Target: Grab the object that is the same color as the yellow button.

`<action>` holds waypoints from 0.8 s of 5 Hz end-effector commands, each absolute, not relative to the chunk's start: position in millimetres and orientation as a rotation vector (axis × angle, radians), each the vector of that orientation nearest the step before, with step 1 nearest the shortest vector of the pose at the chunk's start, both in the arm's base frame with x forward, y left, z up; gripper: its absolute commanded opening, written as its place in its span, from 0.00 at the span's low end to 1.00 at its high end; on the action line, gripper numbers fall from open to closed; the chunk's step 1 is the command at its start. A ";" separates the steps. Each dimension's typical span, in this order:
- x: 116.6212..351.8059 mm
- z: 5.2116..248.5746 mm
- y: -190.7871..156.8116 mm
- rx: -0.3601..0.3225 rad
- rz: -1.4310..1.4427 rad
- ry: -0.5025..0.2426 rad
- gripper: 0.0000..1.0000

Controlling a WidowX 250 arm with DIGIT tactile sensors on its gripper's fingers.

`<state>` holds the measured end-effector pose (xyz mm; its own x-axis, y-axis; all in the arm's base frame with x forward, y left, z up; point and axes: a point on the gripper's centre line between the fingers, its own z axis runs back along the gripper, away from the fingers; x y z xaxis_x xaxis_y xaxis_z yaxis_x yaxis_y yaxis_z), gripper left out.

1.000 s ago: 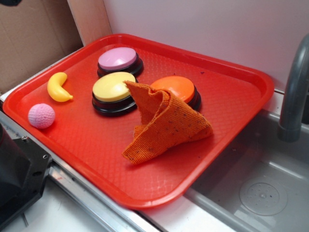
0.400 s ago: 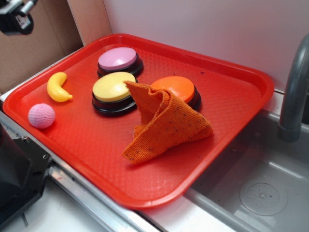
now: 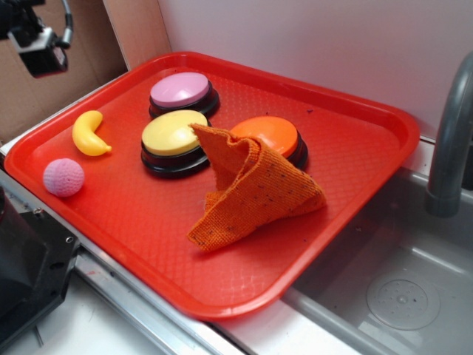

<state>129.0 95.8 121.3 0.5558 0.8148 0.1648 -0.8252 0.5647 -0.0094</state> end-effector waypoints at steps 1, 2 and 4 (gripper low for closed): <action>140.7 74.5 132.7 0.168 1.207 -0.206 1.00; 153.0 53.8 139.0 0.177 1.199 -0.245 1.00; 173.1 39.4 133.9 0.102 1.107 -0.314 1.00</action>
